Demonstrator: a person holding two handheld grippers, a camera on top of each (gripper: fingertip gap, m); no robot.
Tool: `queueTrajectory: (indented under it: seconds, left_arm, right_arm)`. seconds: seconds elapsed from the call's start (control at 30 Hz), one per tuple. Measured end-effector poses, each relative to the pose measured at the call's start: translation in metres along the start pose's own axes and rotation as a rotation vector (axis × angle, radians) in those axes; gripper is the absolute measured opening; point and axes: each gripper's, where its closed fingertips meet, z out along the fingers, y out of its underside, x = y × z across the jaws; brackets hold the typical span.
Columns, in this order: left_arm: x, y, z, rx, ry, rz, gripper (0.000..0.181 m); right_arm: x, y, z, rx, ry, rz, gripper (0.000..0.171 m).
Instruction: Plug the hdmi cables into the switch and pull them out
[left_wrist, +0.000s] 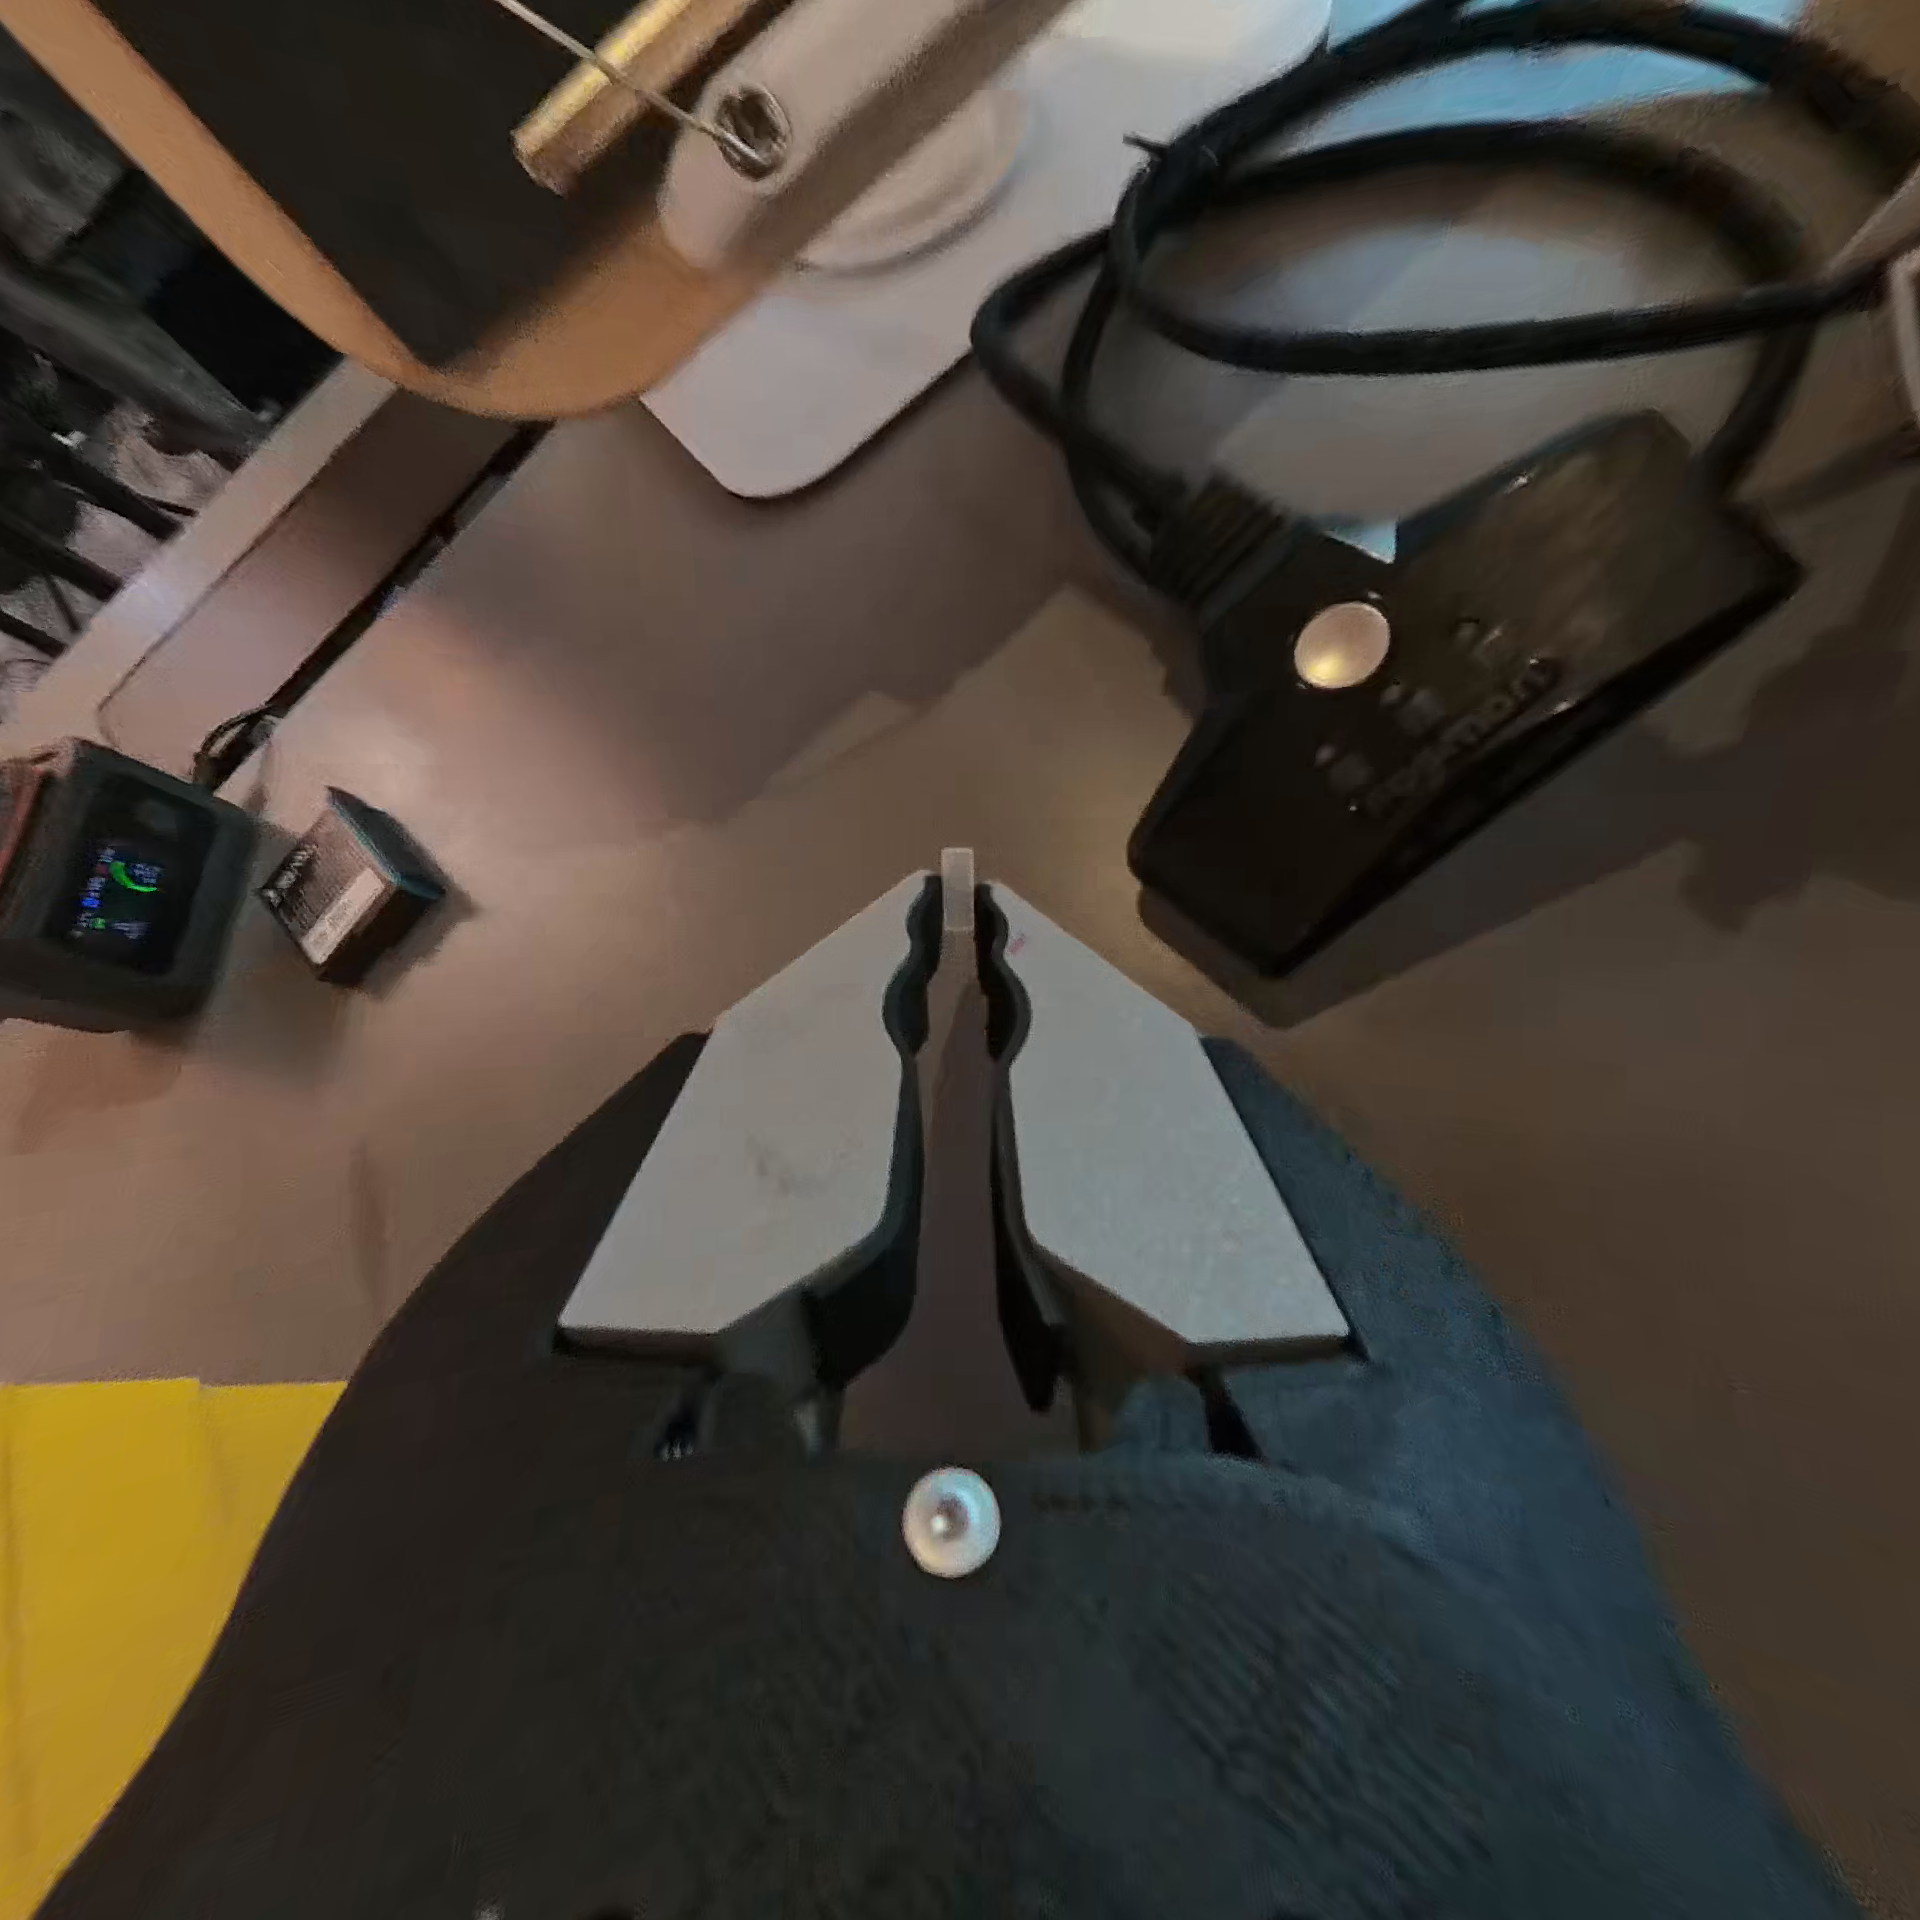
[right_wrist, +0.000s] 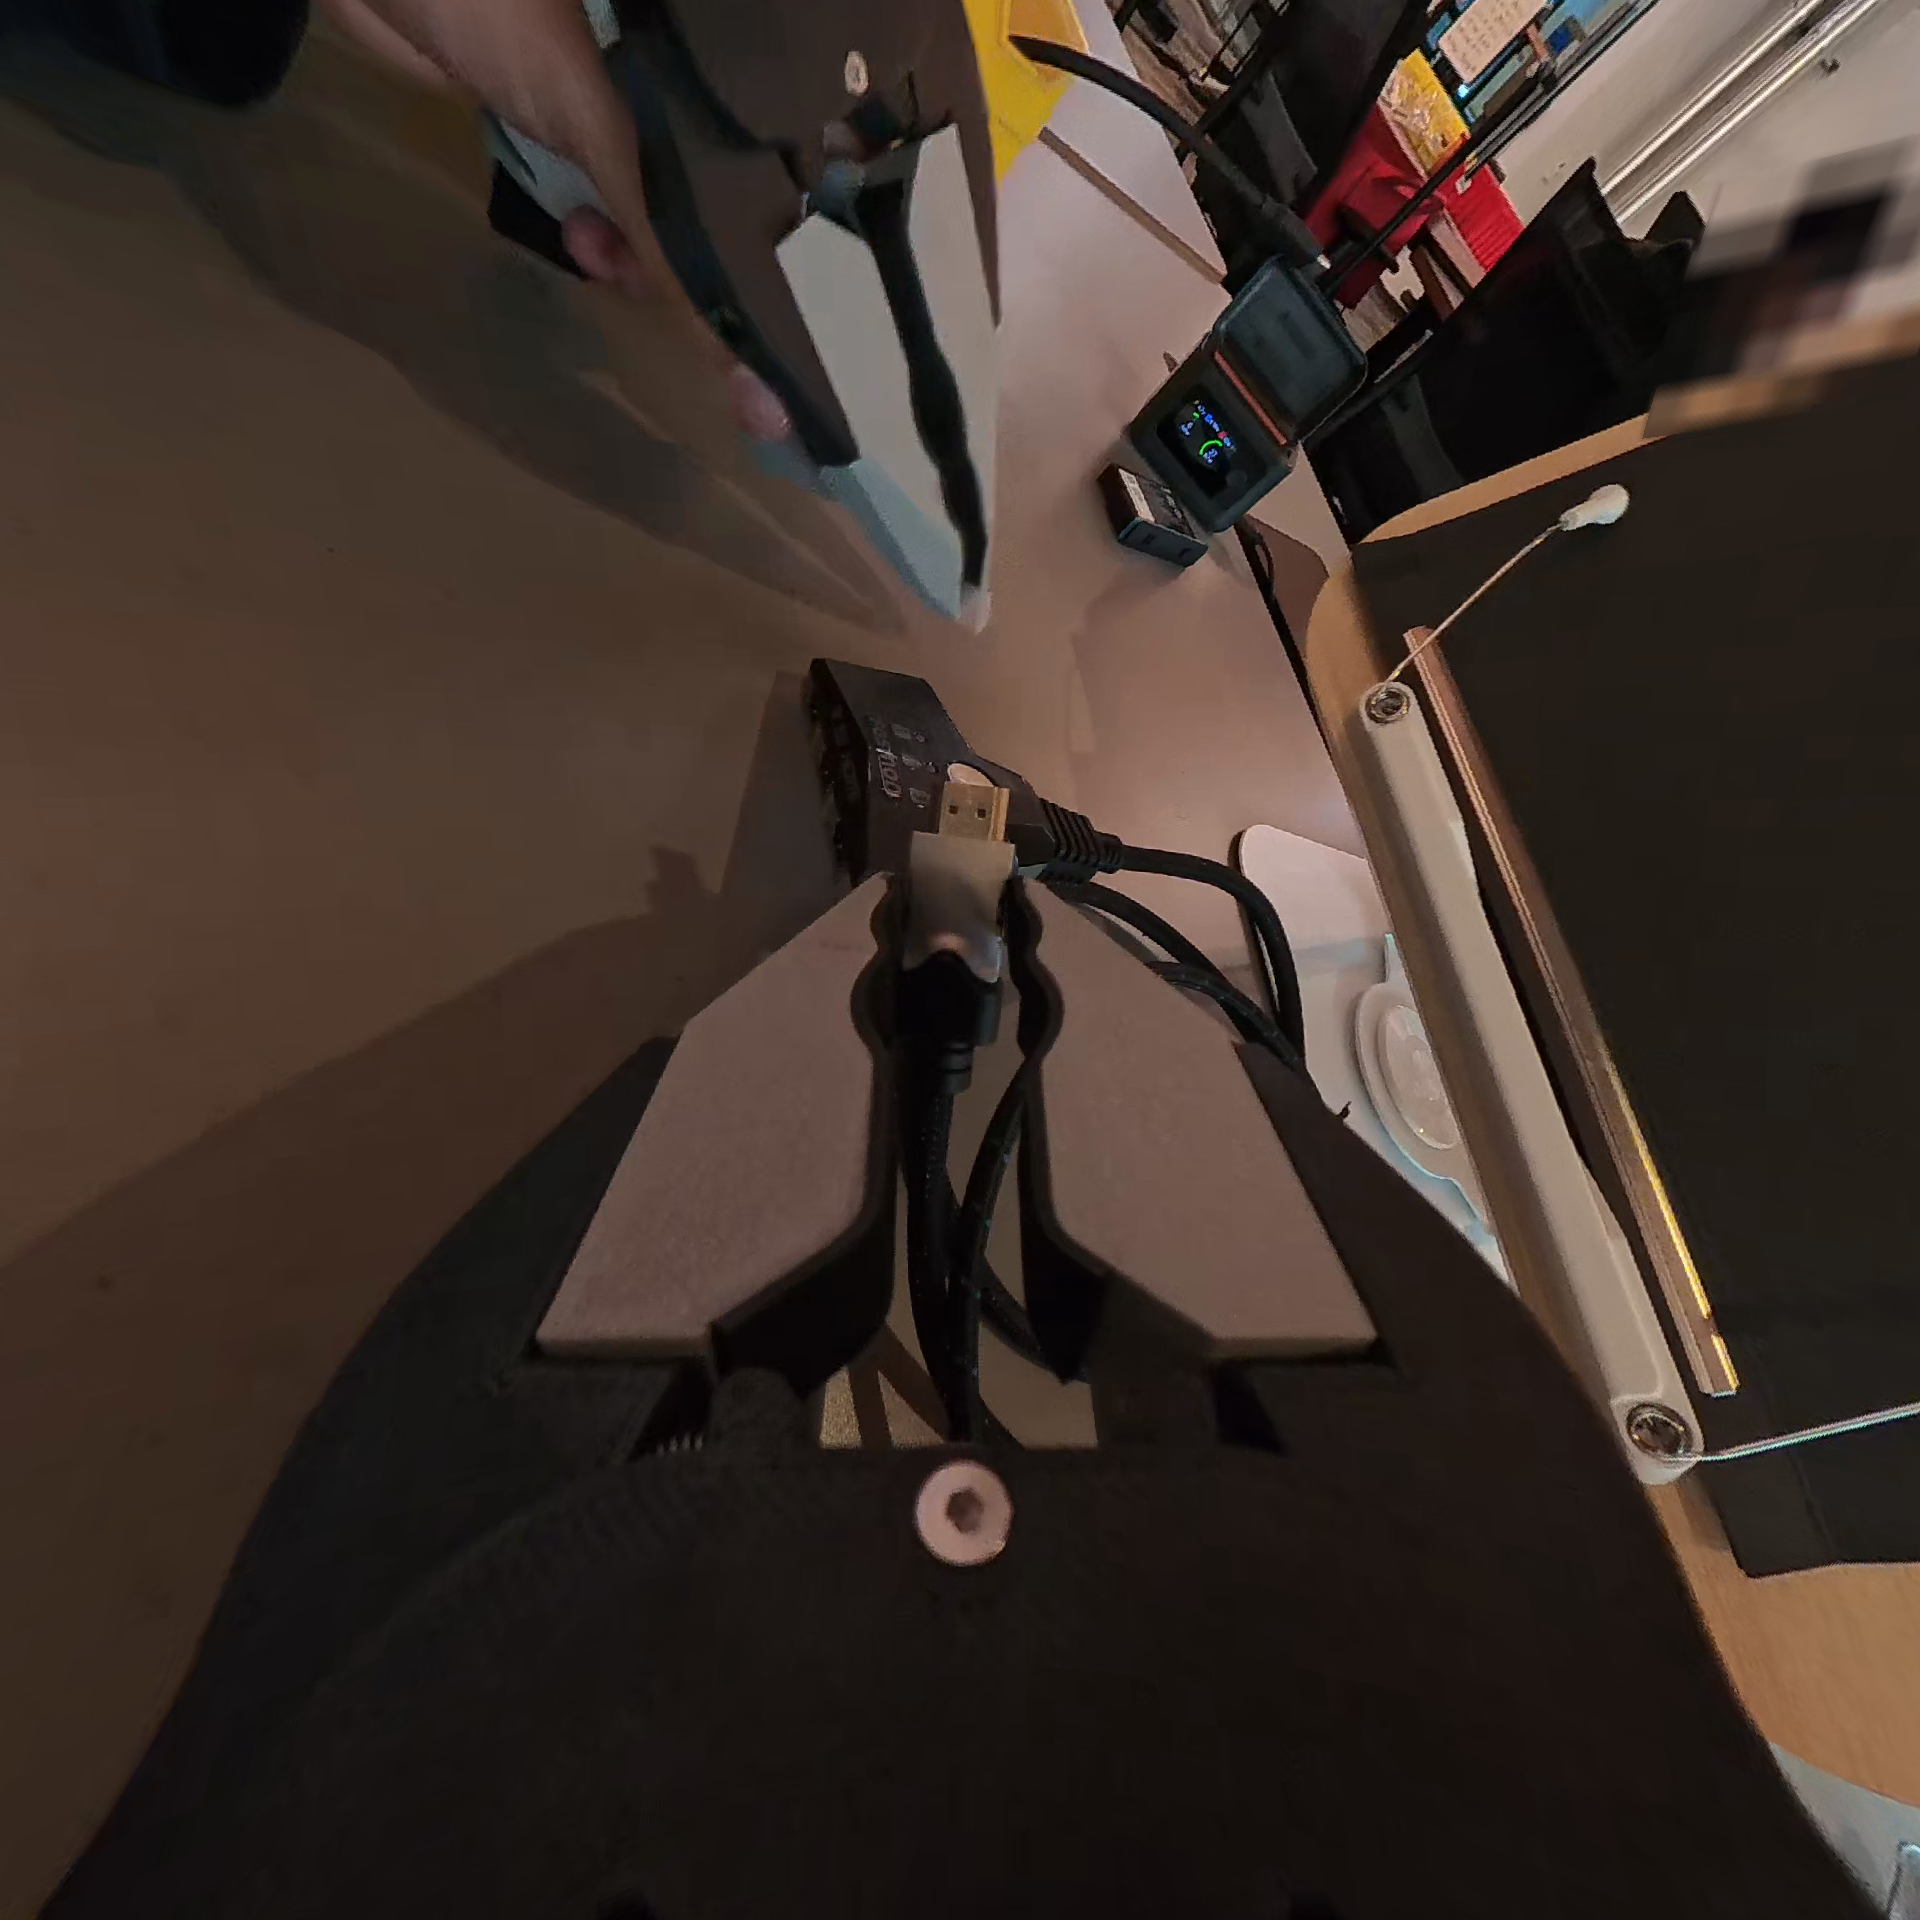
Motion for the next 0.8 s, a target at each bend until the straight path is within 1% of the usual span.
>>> queueTrajectory:
  seconds: [0.1,0.13,0.2,0.23,0.3,0.33,0.37,0.4,0.57,0.63,0.73,0.77,0.8]
  left_arm:
    - [0.017,-0.001,0.002,0.003,0.128,-0.105,0.004]
    - [0.015,-0.004,0.001,0.018,0.137,-0.164,0.004]
    - [-0.003,-0.007,0.001,0.051,0.077,-0.276,0.004]
    - [-0.021,-0.004,0.001,0.053,-0.004,-0.319,0.003]
    - [-0.048,0.004,0.000,0.041,-0.138,-0.325,0.005]
    - [-0.049,0.005,0.001,0.041,-0.131,-0.321,0.017]
    - [-0.045,0.004,0.001,0.048,-0.090,-0.325,0.037]
    - [-0.043,0.002,0.001,0.056,-0.073,-0.337,0.047]
    - [-0.064,-0.006,-0.009,0.159,-0.160,-0.425,0.043]
    - [-0.069,-0.007,-0.011,0.173,-0.191,-0.425,0.044]
    - [-0.064,-0.010,-0.011,0.168,-0.186,-0.387,0.042]
    - [-0.059,-0.012,-0.011,0.162,-0.164,-0.350,0.037]
    - [-0.048,-0.016,-0.011,0.163,-0.116,-0.297,0.026]
  right_arm:
    - [0.003,-0.001,-0.003,0.011,0.006,0.018,0.017]
    - [0.005,-0.002,-0.004,0.014,0.008,0.022,0.017]
    - [0.006,-0.002,-0.005,0.018,0.014,0.024,0.017]
    - [0.006,-0.002,-0.005,0.017,0.014,0.022,0.017]
    - [0.005,-0.002,-0.004,0.014,0.012,0.018,0.017]
    - [0.004,-0.002,-0.003,0.010,0.010,0.016,0.017]
    - [0.003,-0.002,-0.003,0.008,0.007,0.013,0.017]
    - [0.003,-0.001,-0.002,0.006,0.006,0.010,0.017]
    - [0.004,-0.002,-0.003,0.008,0.010,0.016,0.017]
    - [0.005,-0.002,-0.003,0.010,0.011,0.026,0.017]
    - [0.005,-0.001,-0.003,0.007,0.011,0.027,0.017]
    - [0.005,-0.001,-0.003,0.006,0.010,0.027,0.017]
    - [0.005,-0.001,-0.002,0.005,0.009,0.031,0.017]
